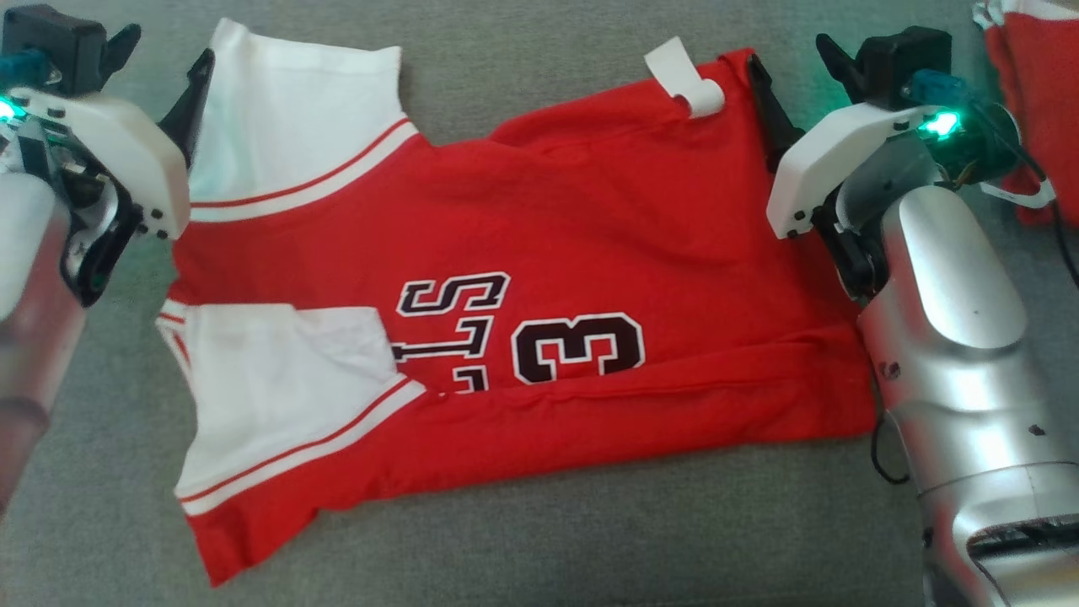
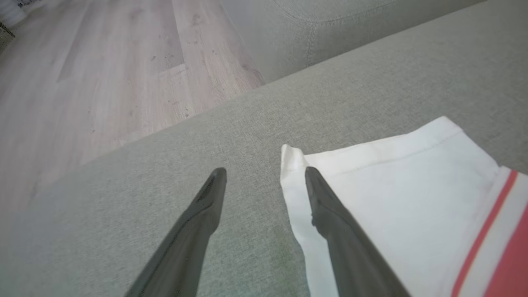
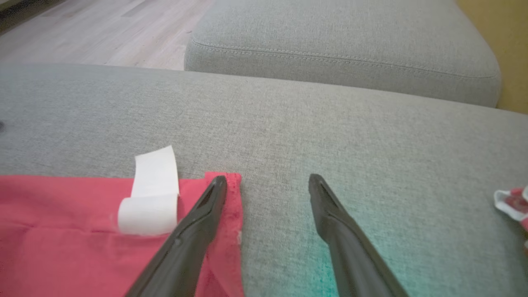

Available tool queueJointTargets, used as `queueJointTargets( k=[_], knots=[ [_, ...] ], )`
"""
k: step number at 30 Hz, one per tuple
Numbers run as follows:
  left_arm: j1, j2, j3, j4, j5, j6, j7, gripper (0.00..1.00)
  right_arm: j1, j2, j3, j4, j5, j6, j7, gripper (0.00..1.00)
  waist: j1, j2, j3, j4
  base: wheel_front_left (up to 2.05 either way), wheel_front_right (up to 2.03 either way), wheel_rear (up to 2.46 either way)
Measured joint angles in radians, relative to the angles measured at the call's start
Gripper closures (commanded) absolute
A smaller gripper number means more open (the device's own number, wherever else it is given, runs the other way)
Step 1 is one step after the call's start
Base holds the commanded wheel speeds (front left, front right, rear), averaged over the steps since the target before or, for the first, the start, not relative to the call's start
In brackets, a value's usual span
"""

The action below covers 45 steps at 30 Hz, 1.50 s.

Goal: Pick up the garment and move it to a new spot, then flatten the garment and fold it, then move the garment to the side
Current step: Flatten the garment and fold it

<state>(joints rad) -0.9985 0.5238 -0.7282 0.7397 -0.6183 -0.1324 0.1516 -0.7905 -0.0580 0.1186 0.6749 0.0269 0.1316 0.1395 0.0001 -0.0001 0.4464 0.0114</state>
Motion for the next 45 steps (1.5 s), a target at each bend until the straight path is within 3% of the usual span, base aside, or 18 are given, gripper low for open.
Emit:
queueJointTargets(
  k=[5,10,25,26,28,39,45],
  knots=[
    [-0.037,0.055,-0.133,-0.014,-0.119,0.0,0.041,0.0,-0.014,-0.003,0.011,0.017,0.011,0.0,-0.014,0.0,-0.0001,0.0,0.02,-0.023,0.0,0.0,0.0],
    [-0.081,0.1,-0.198,-0.003,-0.209,0.0,0.04,0.0,-0.042,-0.004,0.029,0.016,0.03,0.0,-0.031,0.0,-0.0002,0.0,0.041,-0.043,0.0,0.0,0.0],
    [-0.151,0.128,-0.381,-0.004,-0.398,0.0,0.048,0.0,-0.046,-0.004,0.034,0.006,0.045,0.0,-0.044,0.0,-0.0001,0.0,0.071,-0.071,0.0,0.0,0.0],
    [-0.153,0.129,-0.393,-0.005,-0.407,0.0,0.05,0.15,-0.046,-0.004,0.035,0.006,0.045,0.0,-0.044,0.0,-0.0001,0.0,0.071,-0.071,0.0,0.0,0.0],
    [-0.164,0.131,-0.414,-0.007,-0.422,0.0,0.05,1.0,-0.046,-0.004,0.038,0.006,0.049,0.0,-0.043,0.0,-0.0001,0.0,0.071,-0.069,0.0,0.0,0.0],
    [-0.176,0.1,-0.463,0.058,-0.43,0.0,-0.169,1.0,-0.027,-0.006,0.09,-0.006,0.056,0.0,-0.007,0.0,-0.0001,0.0,0.012,-0.026,0.0,0.0,0.0],
    [-0.164,0.091,-0.511,0.02,-0.435,0.0,-0.213,1.0,0.044,-0.024,0.109,-0.025,0.09,0.0,0.037,0.0,-0.0002,0.0001,-0.048,0.011,0.0,0.0,0.0]
  ],
)
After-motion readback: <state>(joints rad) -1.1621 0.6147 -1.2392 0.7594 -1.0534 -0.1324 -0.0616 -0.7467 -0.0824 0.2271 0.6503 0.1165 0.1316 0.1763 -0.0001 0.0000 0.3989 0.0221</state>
